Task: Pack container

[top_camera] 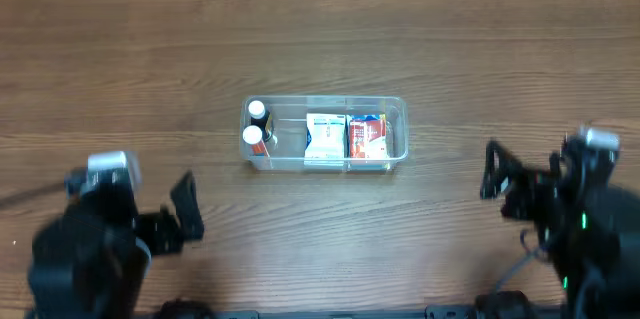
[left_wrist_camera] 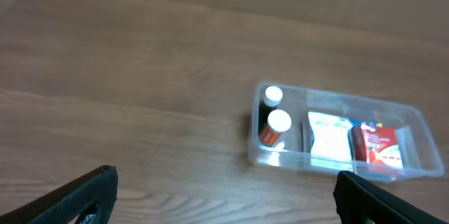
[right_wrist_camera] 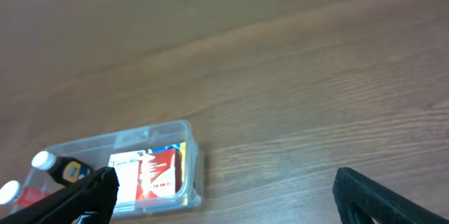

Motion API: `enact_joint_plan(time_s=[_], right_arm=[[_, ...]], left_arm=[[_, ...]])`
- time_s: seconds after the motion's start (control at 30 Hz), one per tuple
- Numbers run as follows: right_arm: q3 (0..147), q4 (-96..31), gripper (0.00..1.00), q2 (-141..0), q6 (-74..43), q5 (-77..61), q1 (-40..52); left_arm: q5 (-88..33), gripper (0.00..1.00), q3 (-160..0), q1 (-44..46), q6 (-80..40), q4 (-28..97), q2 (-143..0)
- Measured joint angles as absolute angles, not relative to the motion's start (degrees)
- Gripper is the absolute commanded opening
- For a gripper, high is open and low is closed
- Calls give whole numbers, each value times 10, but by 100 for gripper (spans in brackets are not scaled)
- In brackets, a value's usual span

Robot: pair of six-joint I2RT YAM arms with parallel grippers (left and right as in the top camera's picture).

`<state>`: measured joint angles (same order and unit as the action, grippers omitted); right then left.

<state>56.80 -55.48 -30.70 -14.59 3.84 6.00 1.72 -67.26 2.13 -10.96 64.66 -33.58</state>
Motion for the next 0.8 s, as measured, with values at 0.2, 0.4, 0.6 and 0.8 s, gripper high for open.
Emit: enact_joint_plan(time_s=[0.2, 0.4, 0.6, 0.8], right_arm=[[523, -573, 100, -223, -149, -6, 60], [521, -614, 100, -224, -150, -17, 60], [519, -665, 100, -223, -149, -17, 60], [439, -528, 100, -138, -93, -17, 60]], left_arm=[[15, 100, -611, 21, -151, 716, -225], [15, 100, -609, 21, -151, 767, -226], [15, 100, -609, 21, -155, 767, -226], [15, 100, -609, 21, -156, 767, -226]])
